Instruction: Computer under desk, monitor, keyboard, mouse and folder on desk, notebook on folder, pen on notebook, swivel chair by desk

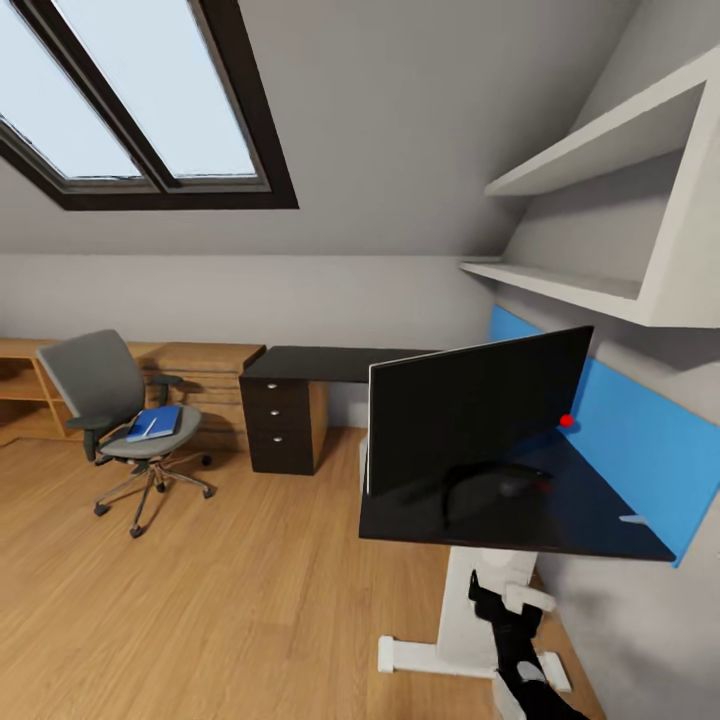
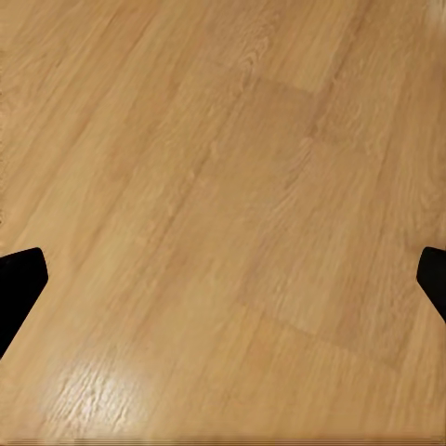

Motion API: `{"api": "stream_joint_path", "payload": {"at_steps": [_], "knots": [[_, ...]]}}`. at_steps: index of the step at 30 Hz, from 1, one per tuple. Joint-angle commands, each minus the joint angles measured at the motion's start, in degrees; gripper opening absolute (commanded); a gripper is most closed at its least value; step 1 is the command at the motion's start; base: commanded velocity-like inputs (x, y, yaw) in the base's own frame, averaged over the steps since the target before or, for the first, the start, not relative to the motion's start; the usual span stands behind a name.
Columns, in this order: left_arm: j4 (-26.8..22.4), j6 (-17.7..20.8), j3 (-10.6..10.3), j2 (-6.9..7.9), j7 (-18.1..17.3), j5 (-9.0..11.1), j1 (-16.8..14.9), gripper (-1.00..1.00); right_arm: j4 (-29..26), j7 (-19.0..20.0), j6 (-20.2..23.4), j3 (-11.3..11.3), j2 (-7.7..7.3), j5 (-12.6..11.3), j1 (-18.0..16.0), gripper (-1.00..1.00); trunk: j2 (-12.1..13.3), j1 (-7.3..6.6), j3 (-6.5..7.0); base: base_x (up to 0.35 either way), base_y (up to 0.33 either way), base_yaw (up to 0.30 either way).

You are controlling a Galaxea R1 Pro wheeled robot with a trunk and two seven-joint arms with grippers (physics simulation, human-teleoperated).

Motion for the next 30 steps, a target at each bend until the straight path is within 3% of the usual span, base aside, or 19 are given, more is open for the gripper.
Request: {"api": "stream_joint_path", "payload": {"at_steps": [1,3,4,6,11,13,16,21,25,27,30], "knots": [[0.13,-0.35,-0.32,0.03,0.37,0.59,-0.05,1.00,-5.81,-0.39,5.12,-0.41,0.56,0.22,-0.01,1.00,0.38,-0.22,0.11,-0.001,0.000,0.000],[0.23,-0.31,-0.31,0.03,0.36,0.58,-0.05,1.00,-15.17,-0.44,14.44,-0.58,1.40,0.00,0.11,1.00,1.18,-0.66,0.47,0.000,0.000,0.000],[0.25,-0.30,-0.31,0.04,0.36,0.58,-0.05,1.00,-17.59,-0.44,16.87,-0.61,1.65,-0.03,0.23,1.00,1.58,-0.88,0.65,0.000,0.000,0.000],[0.29,-0.28,-0.31,0.03,0.30,0.58,-0.04,1.00,-32.59,-0.29,31.71,-0.71,2.55,-0.17,1.65,1.00,2.38,-1.32,1.00,0.000,0.000,0.000],[0.30,-0.40,-0.31,-0.03,0.28,0.53,-0.04,1.00,-35.22,0.55,36.66,-0.68,2.35,0.02,2.04,1.00,3.98,-2.20,1.72,0.000,0.000,0.000],[0.30,-0.42,-0.33,-0.04,0.28,0.51,-0.04,1.00,-33.10,0.87,36.38,-0.57,2.22,0.24,2.11,1.00,3.98,-2.20,1.72,0.000,0.000,0.000],[0.30,-0.61,-0.51,-0.07,0.25,0.34,-0.04,1.00,-27.75,1.09,31.60,-0.31,1.25,0.88,2.16,1.00,3.98,-2.20,1.72,0.000,0.000,0.000],[0.30,-0.71,-1.06,-0.03,0.19,0.23,-0.04,1.00,-19.69,1.24,25.13,0.17,-2.02,1.70,2.12,1.00,3.98,-2.20,1.72,0.032,-0.025,0.000],[0.30,-0.66,-1.15,-0.05,0.19,0.23,-0.04,1.00,-17.21,1.27,22.87,0.27,-3.18,1.72,2.10,1.00,3.98,-2.20,1.72,0.183,-0.147,0.000],[0.30,-0.64,-1.18,-0.03,0.19,0.22,-0.04,1.00,-15.80,1.43,17.85,0.30,-3.86,1.70,2.10,1.00,3.98,-2.20,1.72,0.231,-0.189,0.000],[0.30,-0.63,-1.19,-0.07,0.19,0.22,-0.04,1.00,-15.37,2.01,15.69,0.43,-3.93,1.71,2.10,1.00,3.98,-2.20,1.72,0.243,-0.201,0.000]]}}
